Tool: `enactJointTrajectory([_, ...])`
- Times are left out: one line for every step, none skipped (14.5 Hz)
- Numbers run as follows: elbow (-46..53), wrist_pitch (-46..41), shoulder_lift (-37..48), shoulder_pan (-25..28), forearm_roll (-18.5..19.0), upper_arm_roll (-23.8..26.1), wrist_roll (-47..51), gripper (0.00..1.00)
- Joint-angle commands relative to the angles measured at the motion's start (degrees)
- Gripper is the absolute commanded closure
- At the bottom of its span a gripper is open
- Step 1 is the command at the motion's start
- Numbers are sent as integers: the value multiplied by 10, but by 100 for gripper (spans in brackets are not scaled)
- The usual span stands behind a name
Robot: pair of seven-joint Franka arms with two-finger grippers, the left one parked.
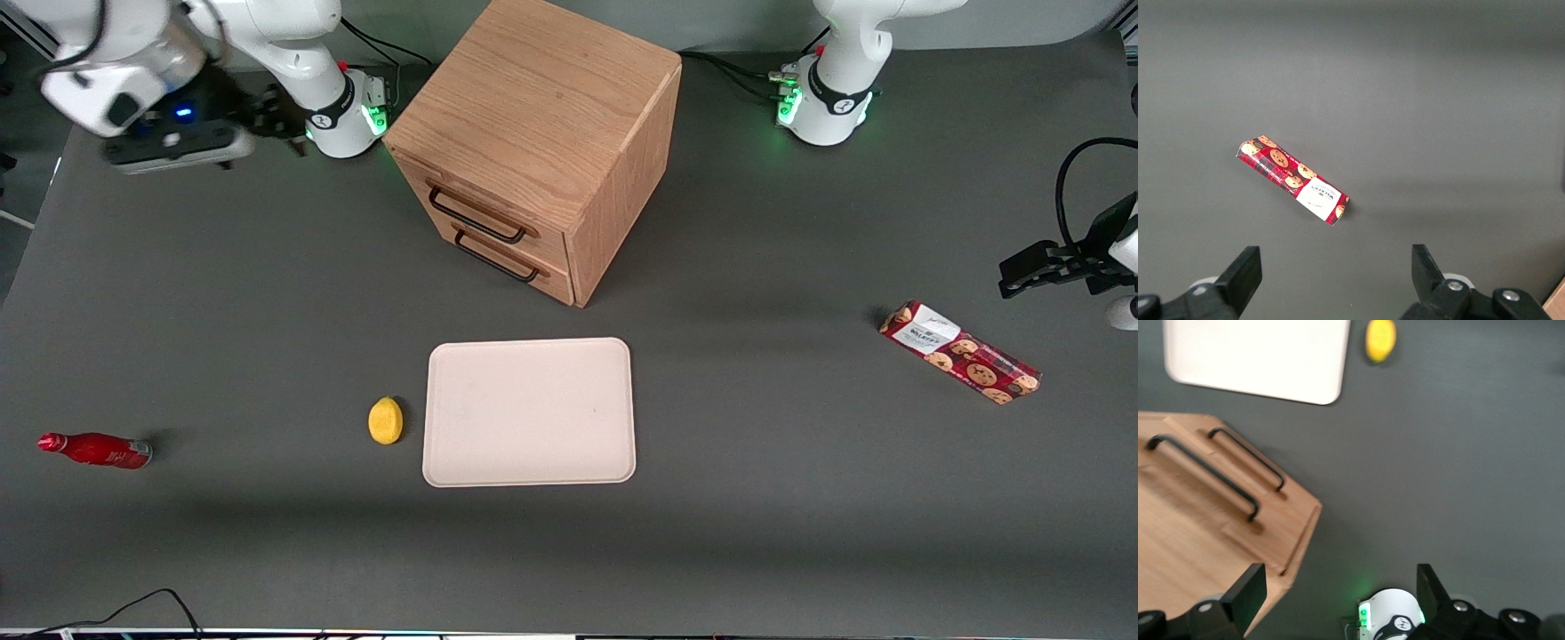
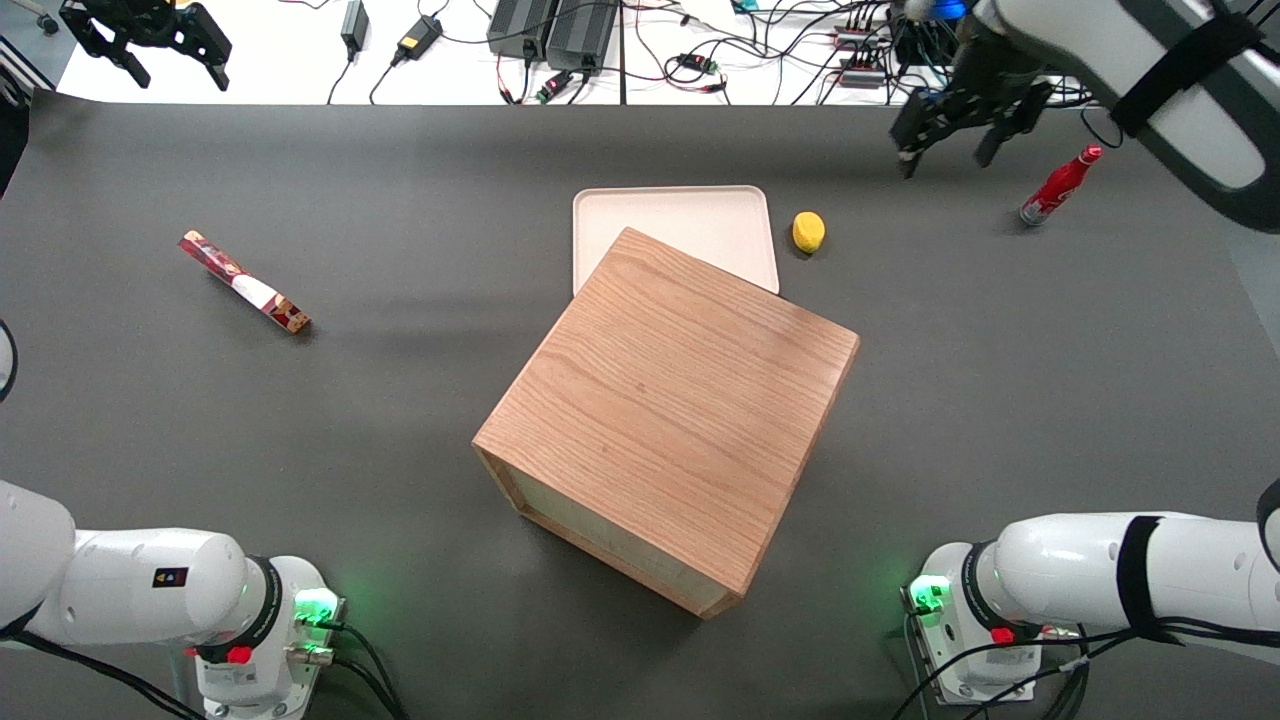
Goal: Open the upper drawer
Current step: 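Move the right gripper toward the upper drawer's black handle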
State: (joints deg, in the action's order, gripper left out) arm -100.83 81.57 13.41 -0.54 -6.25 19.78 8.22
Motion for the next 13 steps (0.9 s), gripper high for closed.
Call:
enactJointTrajectory([23,-5,-26,-3,-20,31,4,0])
enactJointTrajectory([23,-4,-30,-2,-21,44,4,0])
enactJointTrajectory([25,-4,-36,-2,-20,71,4,0])
enactJointTrajectory([26,-4,-44,-3,-20,90,5,0])
enactJointTrajectory([28,-3,-51,-3,-21,103,4,0])
enactJointTrajectory([34,0,-60,-2,-21,112,2,0])
enactJointTrajectory([46,0,-72,-2,-21,123,3,0])
enactJointTrajectory([58,-1,-87,-2,-21,129,-5,0])
enactJointTrajectory([66,0,-102,-2,-21,131,-16,0])
enactJointTrajectory([83,0,-121,2,-21,133,-50,0])
enactJointTrajectory([101,-1,-144,6,-21,137,-95,0])
enactJointTrajectory([115,-1,-168,5,-32,140,-121,0])
enactJointTrajectory([122,0,-188,5,-58,140,-141,0])
